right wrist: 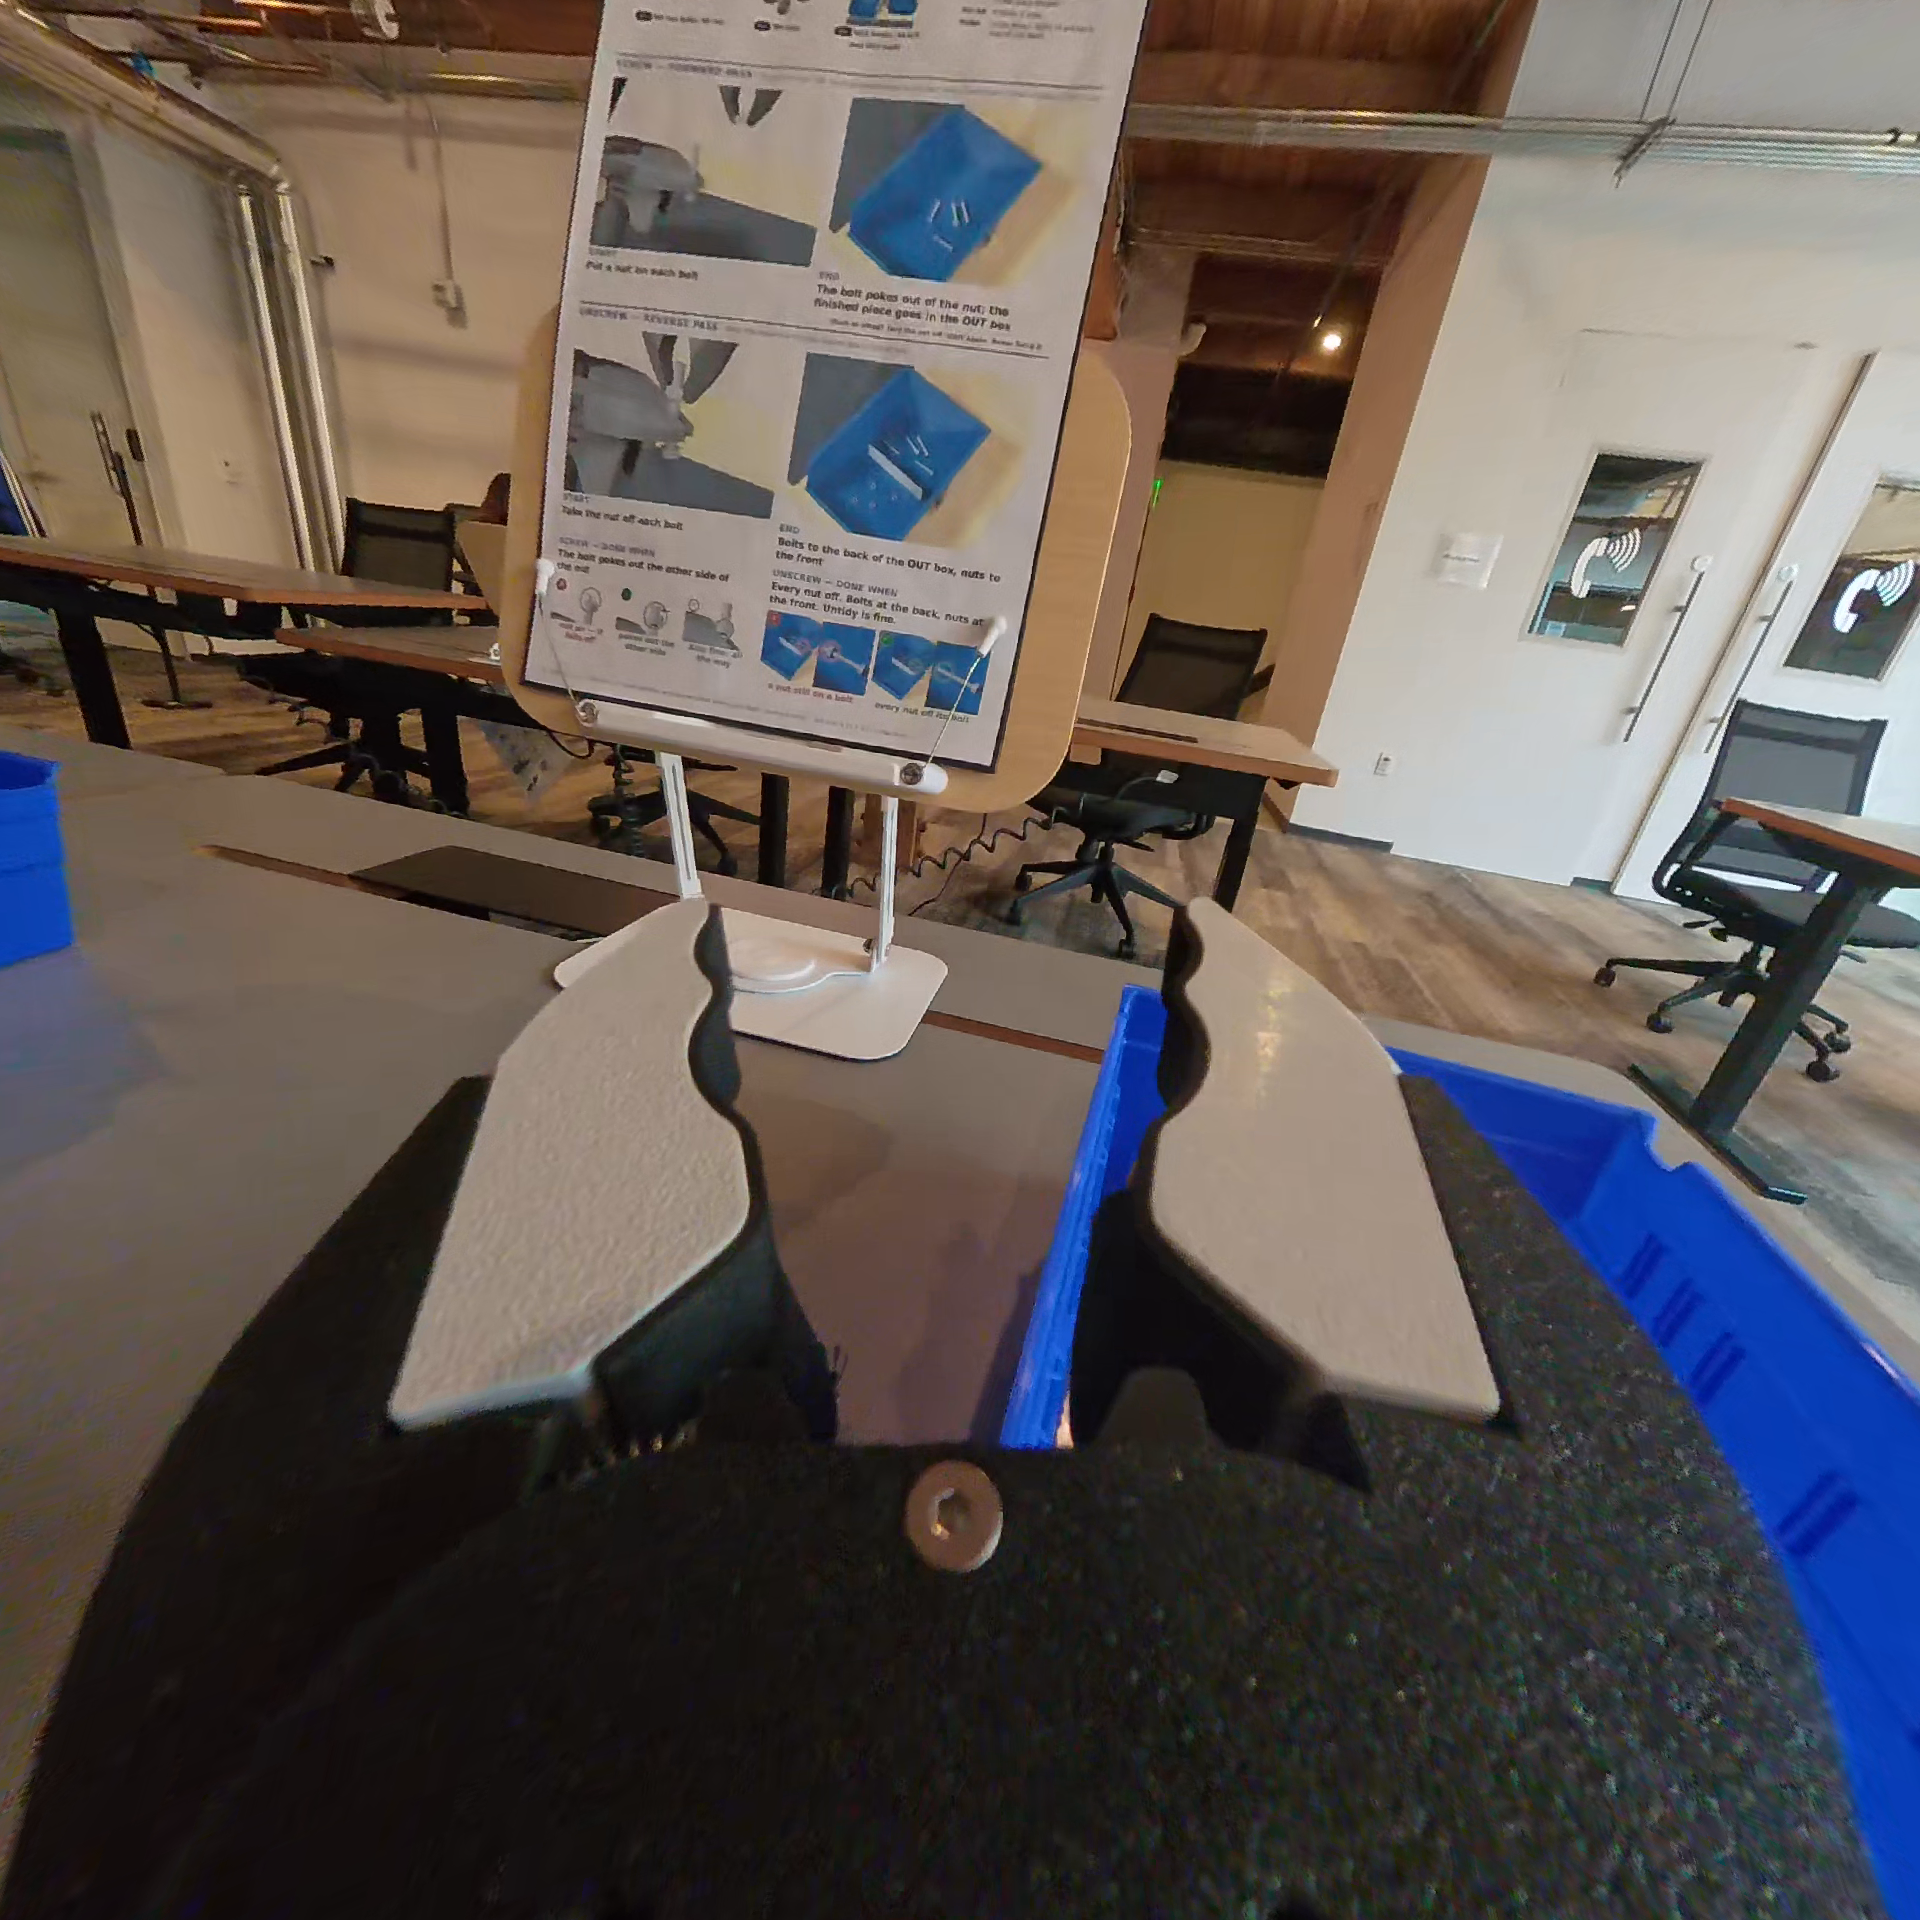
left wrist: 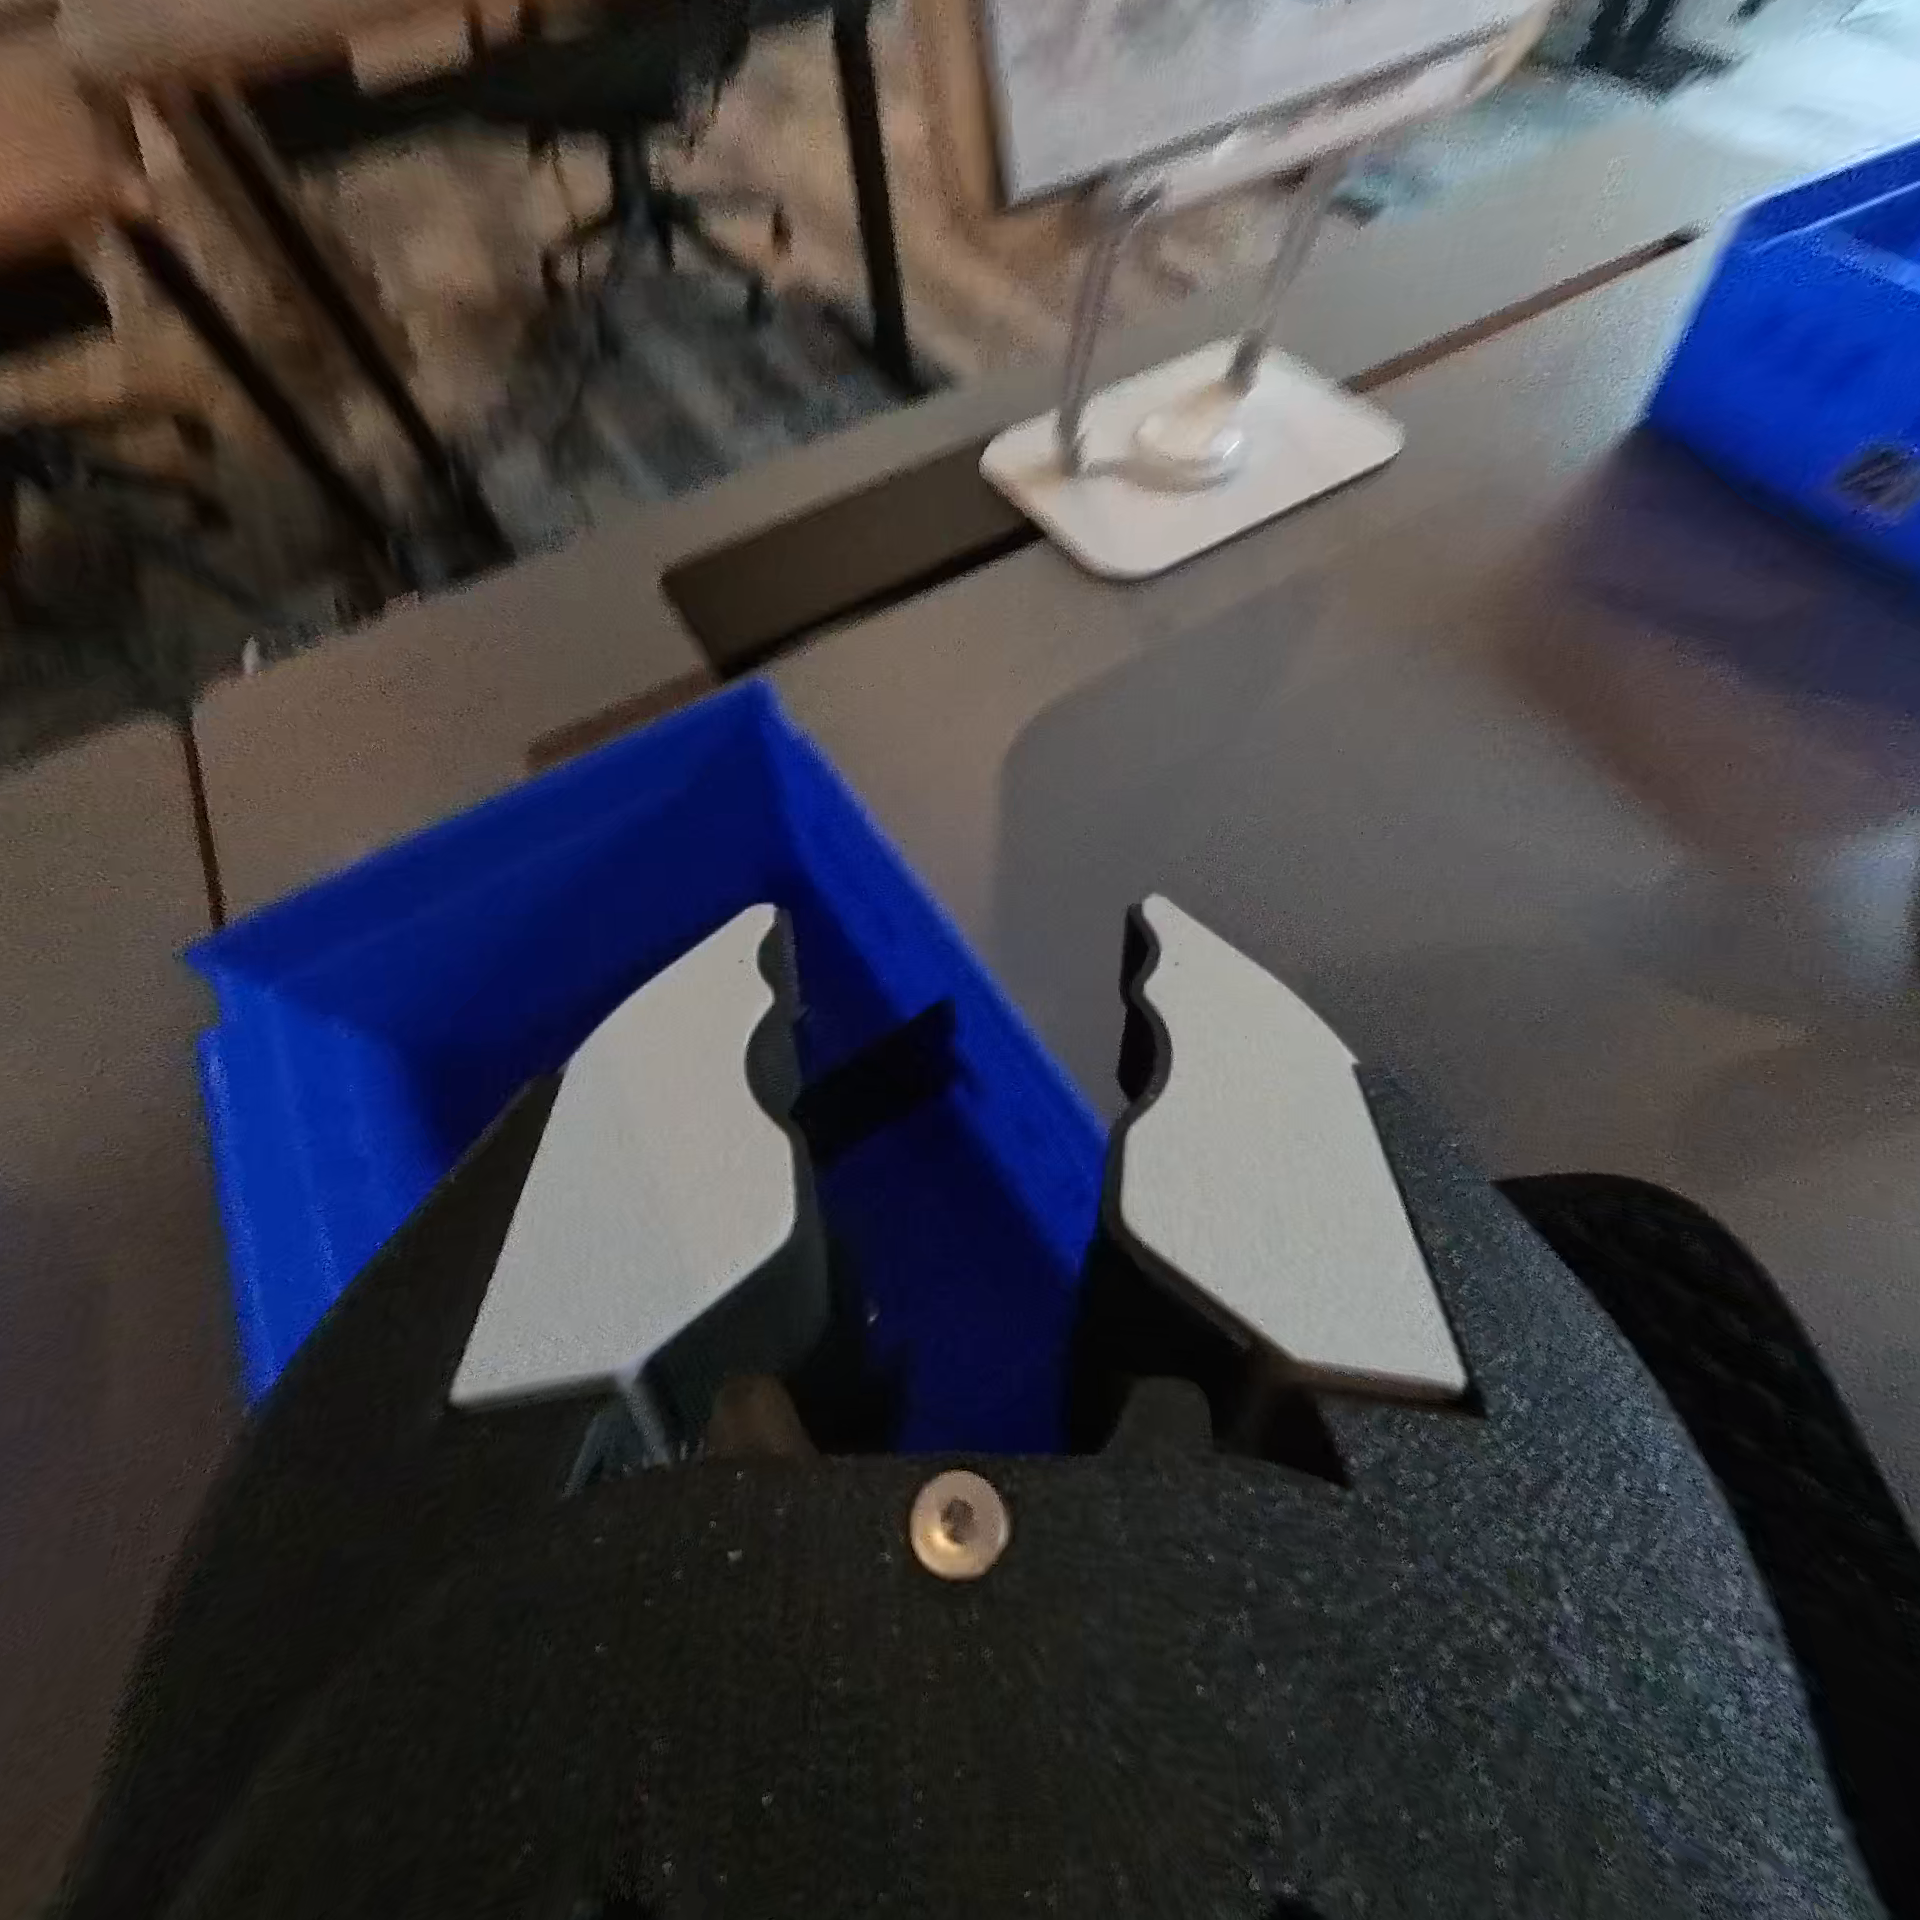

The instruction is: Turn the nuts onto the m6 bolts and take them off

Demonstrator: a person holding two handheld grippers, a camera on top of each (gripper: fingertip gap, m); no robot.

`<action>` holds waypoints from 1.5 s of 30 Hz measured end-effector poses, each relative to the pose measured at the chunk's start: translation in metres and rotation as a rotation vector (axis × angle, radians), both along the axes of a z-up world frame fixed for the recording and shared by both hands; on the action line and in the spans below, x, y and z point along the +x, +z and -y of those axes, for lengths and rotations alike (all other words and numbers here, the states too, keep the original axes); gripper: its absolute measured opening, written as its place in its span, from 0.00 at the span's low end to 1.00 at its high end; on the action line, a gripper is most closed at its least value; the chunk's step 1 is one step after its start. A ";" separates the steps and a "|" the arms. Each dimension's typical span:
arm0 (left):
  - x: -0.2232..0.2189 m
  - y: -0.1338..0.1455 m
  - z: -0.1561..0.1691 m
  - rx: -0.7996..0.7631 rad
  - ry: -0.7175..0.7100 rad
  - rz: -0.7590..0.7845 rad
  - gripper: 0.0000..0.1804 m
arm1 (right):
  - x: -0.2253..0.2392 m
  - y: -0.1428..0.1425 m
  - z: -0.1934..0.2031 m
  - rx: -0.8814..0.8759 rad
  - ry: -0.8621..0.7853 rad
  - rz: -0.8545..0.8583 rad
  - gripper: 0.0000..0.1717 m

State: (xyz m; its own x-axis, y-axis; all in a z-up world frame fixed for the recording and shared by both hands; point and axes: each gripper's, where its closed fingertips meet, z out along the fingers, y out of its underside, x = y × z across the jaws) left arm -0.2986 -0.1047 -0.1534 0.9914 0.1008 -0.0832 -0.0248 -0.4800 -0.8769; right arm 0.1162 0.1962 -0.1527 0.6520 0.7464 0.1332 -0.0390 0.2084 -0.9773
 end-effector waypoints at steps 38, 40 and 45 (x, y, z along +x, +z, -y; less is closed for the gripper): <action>-0.146 -0.181 -0.028 -0.803 0.295 0.299 0.03 | 0.012 0.001 -0.007 0.001 -0.023 -0.008 0.45; -0.145 -0.167 -0.032 -0.763 0.282 0.285 0.03 | 0.012 0.001 -0.007 0.006 -0.027 -0.001 0.45; -0.128 -0.119 -0.045 -0.629 0.198 0.253 0.03 | 0.011 0.000 -0.006 0.005 -0.023 0.010 0.45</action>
State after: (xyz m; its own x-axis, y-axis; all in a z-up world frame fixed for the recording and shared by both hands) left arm -0.4270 -0.0595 -0.2722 0.9559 0.2902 0.0460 0.2839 -0.8718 -0.3992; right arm 0.1269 0.2021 -0.1525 0.6677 0.7305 0.1431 -0.0248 0.2140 -0.9765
